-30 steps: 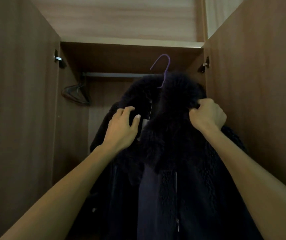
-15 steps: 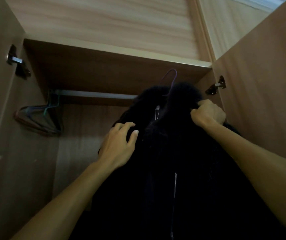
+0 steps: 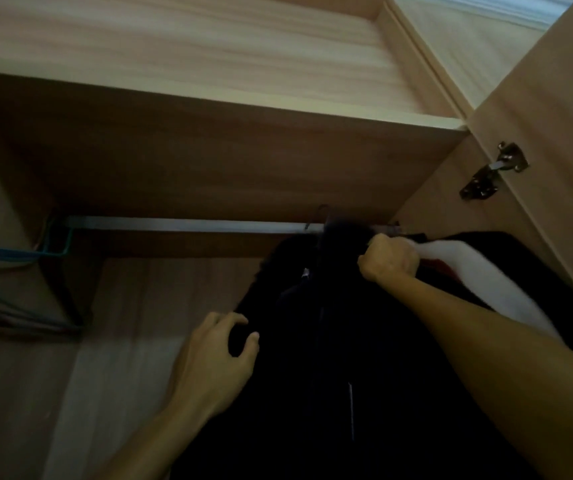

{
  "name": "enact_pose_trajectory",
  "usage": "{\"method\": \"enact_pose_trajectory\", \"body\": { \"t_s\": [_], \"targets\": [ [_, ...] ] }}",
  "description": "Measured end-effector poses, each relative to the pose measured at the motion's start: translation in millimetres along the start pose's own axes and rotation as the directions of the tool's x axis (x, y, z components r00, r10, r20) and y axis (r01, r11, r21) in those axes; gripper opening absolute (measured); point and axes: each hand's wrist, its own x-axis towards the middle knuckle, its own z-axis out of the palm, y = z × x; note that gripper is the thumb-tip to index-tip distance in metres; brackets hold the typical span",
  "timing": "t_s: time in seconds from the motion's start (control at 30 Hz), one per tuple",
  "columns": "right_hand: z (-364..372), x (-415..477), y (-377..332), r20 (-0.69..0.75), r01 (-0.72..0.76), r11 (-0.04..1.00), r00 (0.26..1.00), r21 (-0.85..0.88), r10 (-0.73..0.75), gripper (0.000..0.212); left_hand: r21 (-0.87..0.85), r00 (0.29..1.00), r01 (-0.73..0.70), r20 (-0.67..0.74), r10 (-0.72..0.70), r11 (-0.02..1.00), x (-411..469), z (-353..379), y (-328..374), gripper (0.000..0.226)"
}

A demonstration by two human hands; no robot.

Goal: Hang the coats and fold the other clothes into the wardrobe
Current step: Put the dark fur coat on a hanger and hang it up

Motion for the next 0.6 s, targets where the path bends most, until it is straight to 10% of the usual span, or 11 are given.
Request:
{"method": "enact_pose_trajectory", "body": {
  "t_s": [0.6],
  "targets": [
    [49,32,-1,-0.098,0.067,0.978,0.991,-0.196,-0.087,0.023,-0.196,0.985,-0.173,-0.047,0.167,0.965,24,71,-32,0.015]
  ]
}}
